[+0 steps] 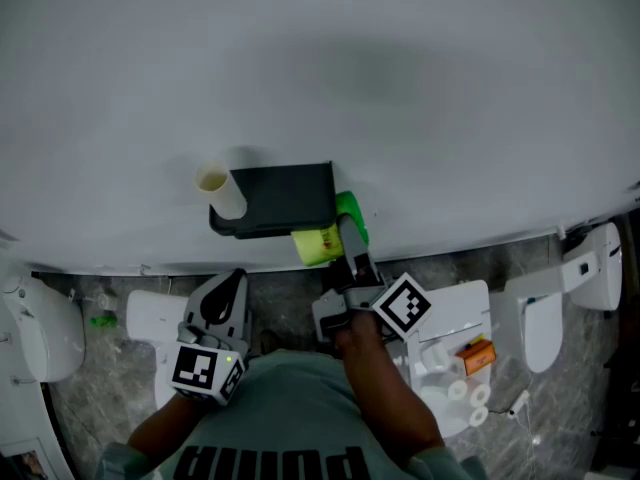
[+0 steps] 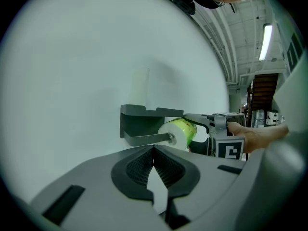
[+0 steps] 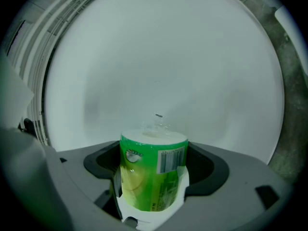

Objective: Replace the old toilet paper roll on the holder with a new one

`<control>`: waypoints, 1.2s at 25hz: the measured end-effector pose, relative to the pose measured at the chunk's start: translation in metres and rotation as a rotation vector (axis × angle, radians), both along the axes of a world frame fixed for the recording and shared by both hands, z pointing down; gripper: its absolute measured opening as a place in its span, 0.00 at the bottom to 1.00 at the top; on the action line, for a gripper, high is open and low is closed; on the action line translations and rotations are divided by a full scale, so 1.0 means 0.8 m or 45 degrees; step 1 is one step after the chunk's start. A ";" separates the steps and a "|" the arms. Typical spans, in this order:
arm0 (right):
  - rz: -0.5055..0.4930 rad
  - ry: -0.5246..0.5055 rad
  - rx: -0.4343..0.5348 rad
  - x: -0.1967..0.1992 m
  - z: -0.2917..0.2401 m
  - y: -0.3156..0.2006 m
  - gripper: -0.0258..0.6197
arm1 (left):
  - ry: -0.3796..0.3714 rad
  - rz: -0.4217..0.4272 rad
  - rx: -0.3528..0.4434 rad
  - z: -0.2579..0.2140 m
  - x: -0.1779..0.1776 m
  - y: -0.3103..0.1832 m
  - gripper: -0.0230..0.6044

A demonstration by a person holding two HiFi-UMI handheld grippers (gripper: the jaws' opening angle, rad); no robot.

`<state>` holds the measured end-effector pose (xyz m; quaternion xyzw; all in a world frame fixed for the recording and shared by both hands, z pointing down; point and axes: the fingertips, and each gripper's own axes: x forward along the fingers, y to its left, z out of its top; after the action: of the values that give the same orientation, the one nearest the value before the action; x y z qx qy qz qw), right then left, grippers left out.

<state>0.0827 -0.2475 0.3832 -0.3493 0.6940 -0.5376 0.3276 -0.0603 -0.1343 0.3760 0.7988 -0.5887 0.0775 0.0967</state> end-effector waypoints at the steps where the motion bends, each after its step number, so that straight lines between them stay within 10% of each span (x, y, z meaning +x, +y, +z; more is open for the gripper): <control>1: 0.002 -0.005 -0.007 -0.001 0.001 0.001 0.68 | 0.004 0.001 0.002 0.000 -0.002 0.000 0.04; 30: 0.025 -0.134 -0.036 -0.031 0.019 0.034 0.67 | 0.048 0.068 0.004 0.002 -0.026 0.001 0.04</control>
<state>0.0577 -0.2205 0.3984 -0.3319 0.6648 -0.5617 0.3638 -0.0809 -0.1335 0.3780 0.8156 -0.5655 0.0640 0.1043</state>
